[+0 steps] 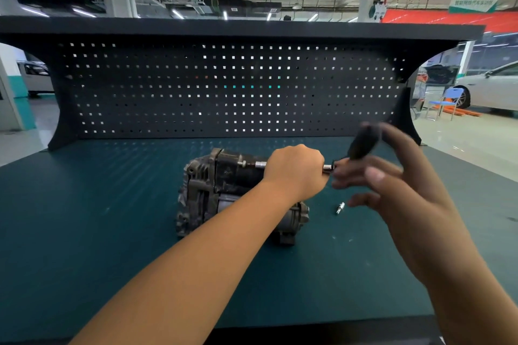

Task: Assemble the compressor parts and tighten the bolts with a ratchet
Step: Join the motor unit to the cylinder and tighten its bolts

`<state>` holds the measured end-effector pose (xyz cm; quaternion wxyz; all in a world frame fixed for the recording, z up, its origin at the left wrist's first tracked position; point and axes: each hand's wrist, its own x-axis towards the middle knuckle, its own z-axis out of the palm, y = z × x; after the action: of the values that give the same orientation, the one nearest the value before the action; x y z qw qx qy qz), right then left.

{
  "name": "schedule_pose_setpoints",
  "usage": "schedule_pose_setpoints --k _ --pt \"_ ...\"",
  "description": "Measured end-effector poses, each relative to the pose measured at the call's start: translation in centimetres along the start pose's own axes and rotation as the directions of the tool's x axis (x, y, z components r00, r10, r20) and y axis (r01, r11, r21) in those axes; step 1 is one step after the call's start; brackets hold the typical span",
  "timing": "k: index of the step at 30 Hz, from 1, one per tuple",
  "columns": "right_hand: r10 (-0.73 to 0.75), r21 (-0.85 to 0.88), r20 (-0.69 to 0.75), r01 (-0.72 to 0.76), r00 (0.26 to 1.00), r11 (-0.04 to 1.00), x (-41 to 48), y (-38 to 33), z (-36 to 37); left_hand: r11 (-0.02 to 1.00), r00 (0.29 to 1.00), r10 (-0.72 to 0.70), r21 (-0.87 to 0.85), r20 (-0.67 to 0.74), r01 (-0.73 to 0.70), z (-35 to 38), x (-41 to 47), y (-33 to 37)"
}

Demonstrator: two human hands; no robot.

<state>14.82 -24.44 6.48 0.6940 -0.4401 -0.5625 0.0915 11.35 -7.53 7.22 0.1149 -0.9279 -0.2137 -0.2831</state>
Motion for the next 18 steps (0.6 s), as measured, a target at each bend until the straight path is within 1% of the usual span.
schedule_pose_setpoints --k 1,2,4,6,7,8,10,11,12,14,16,17,18 --pt "-0.022 0.0 0.022 0.022 1.0 1.0 -1.4 0.4 0.1 1.0 1.0 -0.001 -0.002 0.012 0.001 -0.1 0.1 -0.1" --pt "-0.047 -0.055 0.027 0.048 0.999 0.997 -2.8 1.1 0.3 1.0 1.0 -0.001 -0.008 0.022 0.001 -0.1 0.2 -0.1" --pt "-0.075 -0.299 -0.003 0.07 0.997 0.952 -5.4 3.2 0.8 1.0 0.999 0.0 -0.023 0.036 0.001 -0.2 0.3 0.0" --pt "-0.034 -0.538 0.003 0.03 0.999 0.842 -7.0 5.3 0.7 1.0 0.999 0.005 -0.03 0.053 -0.003 -0.4 0.2 0.0" --pt "0.025 -0.602 0.03 -0.002 0.999 0.798 -7.3 6.4 0.5 0.999 0.998 0.005 -0.032 0.059 -0.003 -0.5 0.2 0.0" --pt "0.122 -0.662 0.075 -0.042 0.99 0.749 -7.4 7.3 0.2 0.999 0.998 0.005 -0.036 0.065 -0.002 -0.6 0.2 0.0" --pt "0.331 -0.8 0.141 -0.089 0.933 0.593 -7.2 8.4 -0.8 0.999 0.997 0.007 -0.044 0.079 -0.003 -0.7 0.1 0.0" --pt "0.377 -0.832 0.141 -0.096 0.915 0.546 -6.9 8.8 -1.3 0.999 0.996 0.006 -0.046 0.086 -0.002 -0.7 0.1 0.0" --pt "0.382 -0.827 0.133 -0.109 0.915 0.551 -6.6 8.8 -1.5 0.999 0.996 0.004 -0.047 0.088 0.0 -0.8 0.1 0.0" --pt "0.357 -0.766 0.144 -0.124 0.923 0.63 -5.9 8.2 -1.5 0.999 0.997 0.001 -0.047 0.082 0.003 -0.9 0.2 0.0" --pt "0.342 -0.723 0.187 -0.106 0.921 0.682 -5.4 6.7 -1.3 0.999 0.997 0.002 -0.037 0.077 0.001 -0.8 0.1 -0.1" --pt "0.31 -0.699 0.207 -0.081 0.928 0.71 -5.3 5.8 -1.2 1.0 0.997 0.008 -0.026 0.073 -0.006 -0.6 0.0 -0.1" --pt "0.261 -0.648 0.22 -0.059 0.94 0.759 -5.2 4.6 -1.1 1.0 0.998 0.017 -0.007 0.068 -0.017 -0.5 -0.1 0.0"
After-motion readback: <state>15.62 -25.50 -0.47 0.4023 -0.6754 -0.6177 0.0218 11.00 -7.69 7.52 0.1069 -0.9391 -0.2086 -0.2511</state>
